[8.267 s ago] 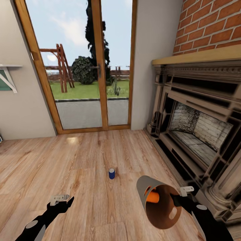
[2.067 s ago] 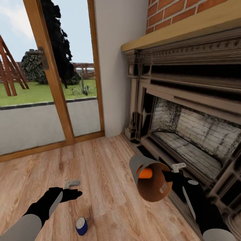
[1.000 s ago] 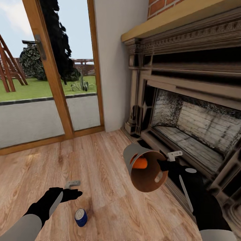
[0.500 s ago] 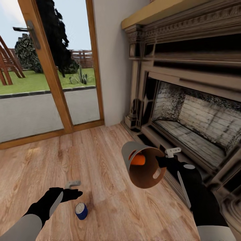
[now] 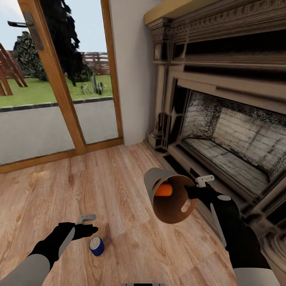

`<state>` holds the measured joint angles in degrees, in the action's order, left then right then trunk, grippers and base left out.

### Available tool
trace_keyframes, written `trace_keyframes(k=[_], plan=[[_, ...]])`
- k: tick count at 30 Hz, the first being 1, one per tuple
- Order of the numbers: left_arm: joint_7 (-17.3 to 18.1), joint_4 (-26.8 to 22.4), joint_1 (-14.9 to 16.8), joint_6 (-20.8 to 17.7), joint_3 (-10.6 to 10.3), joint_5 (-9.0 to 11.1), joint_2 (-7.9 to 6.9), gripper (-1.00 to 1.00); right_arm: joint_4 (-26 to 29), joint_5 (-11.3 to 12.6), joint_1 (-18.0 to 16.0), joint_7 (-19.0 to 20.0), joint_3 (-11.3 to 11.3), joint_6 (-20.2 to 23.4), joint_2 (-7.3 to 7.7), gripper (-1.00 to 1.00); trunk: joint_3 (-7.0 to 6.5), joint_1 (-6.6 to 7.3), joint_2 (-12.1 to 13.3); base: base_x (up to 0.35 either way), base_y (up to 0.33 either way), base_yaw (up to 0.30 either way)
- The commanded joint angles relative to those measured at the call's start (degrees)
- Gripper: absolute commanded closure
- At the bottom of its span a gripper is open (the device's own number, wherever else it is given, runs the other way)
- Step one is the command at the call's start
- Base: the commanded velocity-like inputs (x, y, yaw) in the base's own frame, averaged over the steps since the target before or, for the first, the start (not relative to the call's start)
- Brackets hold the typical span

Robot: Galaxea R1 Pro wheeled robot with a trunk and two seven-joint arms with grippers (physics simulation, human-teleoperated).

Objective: Put the three can of soda from the living room inside the tash can in the kitchen.

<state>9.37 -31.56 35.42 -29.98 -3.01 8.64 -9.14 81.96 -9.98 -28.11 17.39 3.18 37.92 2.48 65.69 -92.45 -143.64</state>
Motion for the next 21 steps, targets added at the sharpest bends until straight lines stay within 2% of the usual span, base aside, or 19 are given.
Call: trace_keyframes(k=[1,7,14,21], plan=[[0.0,0.0,0.0,0.0,0.0,0.0,0.0,-1.0,0.0,0.6,0.0,0.0,0.0,0.1,-0.01,1.0,-0.01,0.01,0.0,0.0,0.0,0.0],[0.0,0.0,0.0,0.0,0.0,0.1,0.0,-1.0,0.0,0.5,0.0,0.0,-0.1,0.1,0.0,1.0,-0.01,0.01,0.0,0.005,0.0,0.0],[0.2,0.0,0.0,1.4,0.0,0.0,-0.01,-1.0,0.0,0.4,0.0,0.0,-0.1,0.0,0.05,1.0,-0.01,0.01,0.0,0.127,0.0,0.0],[0.1,0.0,0.0,1.7,-0.1,0.1,0.0,-1.0,0.0,0.3,0.0,0.0,-0.1,0.0,0.03,1.0,-0.01,0.01,0.0,0.029,0.0,0.0]])
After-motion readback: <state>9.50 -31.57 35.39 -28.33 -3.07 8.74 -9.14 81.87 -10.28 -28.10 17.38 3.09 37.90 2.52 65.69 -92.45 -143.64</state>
